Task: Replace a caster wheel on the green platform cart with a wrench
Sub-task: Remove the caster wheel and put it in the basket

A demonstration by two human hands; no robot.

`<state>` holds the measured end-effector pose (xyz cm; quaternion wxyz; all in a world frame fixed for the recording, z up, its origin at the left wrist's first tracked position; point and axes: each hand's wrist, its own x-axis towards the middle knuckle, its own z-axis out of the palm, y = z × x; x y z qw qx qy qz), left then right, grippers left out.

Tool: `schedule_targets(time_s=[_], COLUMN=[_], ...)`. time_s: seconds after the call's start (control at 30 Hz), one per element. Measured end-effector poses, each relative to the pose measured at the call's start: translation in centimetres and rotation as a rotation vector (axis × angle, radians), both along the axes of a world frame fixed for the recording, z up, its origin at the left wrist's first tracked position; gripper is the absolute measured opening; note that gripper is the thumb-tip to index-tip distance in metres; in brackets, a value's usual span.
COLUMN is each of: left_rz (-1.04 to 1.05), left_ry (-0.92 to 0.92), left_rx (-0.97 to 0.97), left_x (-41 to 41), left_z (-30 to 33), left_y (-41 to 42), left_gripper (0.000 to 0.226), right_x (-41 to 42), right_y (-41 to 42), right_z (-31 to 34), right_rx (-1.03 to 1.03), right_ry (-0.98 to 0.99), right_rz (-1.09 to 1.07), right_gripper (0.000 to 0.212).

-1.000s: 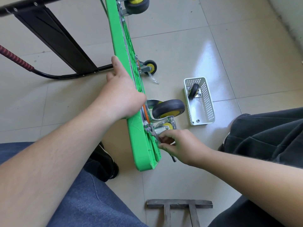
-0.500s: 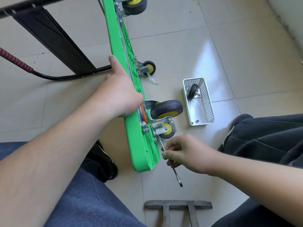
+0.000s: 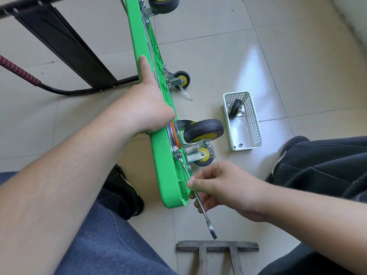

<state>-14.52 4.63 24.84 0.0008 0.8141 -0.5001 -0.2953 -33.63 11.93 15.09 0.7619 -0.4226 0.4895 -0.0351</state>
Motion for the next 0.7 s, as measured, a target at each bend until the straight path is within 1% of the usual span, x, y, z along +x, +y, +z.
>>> schedule_targets(time_s=[0.3, 0.7], left_rz=[-0.007, -0.003], left_ry=[0.014, 0.017], left_rx=[-0.003, -0.014], left_x=[0.3, 0.5], left_z=[-0.3, -0.7], left_y=[0.2, 0.1], left_gripper=[0.113, 0.113], right_x=[0.4, 0.7], right_y=[0.7, 0.8], right_z=[0.1, -0.2], right_rx=[0.003, -0.143], right_ry=[0.026, 0.138], right_rz=[-0.057, 0.006], right_gripper=[0.029, 0.025])
